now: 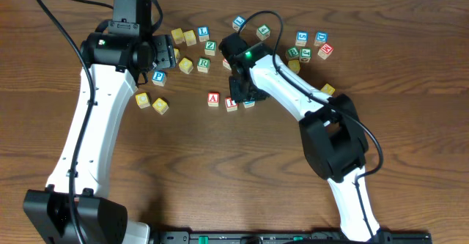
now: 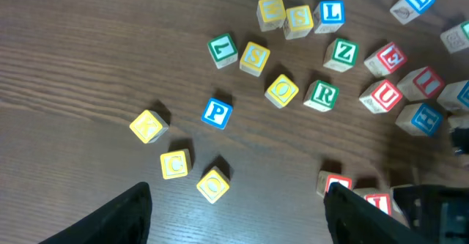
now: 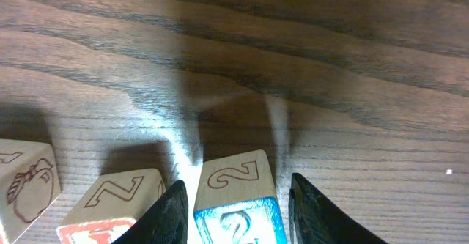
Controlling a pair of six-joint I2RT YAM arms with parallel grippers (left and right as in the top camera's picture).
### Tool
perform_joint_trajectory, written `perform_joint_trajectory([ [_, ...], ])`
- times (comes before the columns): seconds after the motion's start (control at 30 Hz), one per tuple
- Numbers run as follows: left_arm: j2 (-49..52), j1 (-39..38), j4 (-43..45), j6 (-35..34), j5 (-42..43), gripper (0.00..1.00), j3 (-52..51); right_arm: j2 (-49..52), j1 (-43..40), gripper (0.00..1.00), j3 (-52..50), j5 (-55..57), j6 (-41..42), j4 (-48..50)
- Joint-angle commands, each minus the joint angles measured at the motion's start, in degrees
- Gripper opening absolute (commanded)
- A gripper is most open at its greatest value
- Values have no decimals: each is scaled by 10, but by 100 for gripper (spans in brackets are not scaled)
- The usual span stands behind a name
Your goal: Spell out AI2
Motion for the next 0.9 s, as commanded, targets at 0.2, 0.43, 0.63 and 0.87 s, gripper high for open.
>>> perform_joint_trajectory([
  [0.2,6,1,-40,-63,33,43,-14,-84,-26,29,12,3,-9,-19],
  [0.43,7,-8,2,-63,46,8,-79,-83,-53,12,5,4,-10,-37],
  [0.63,8,-22,36,-63,47,7,-123,-83,-72,1,-30,-15,-40,-13],
  [0.87,50,-45,46,-63,47,8,-127,-83,-68,1,-109,-55,-45,57],
])
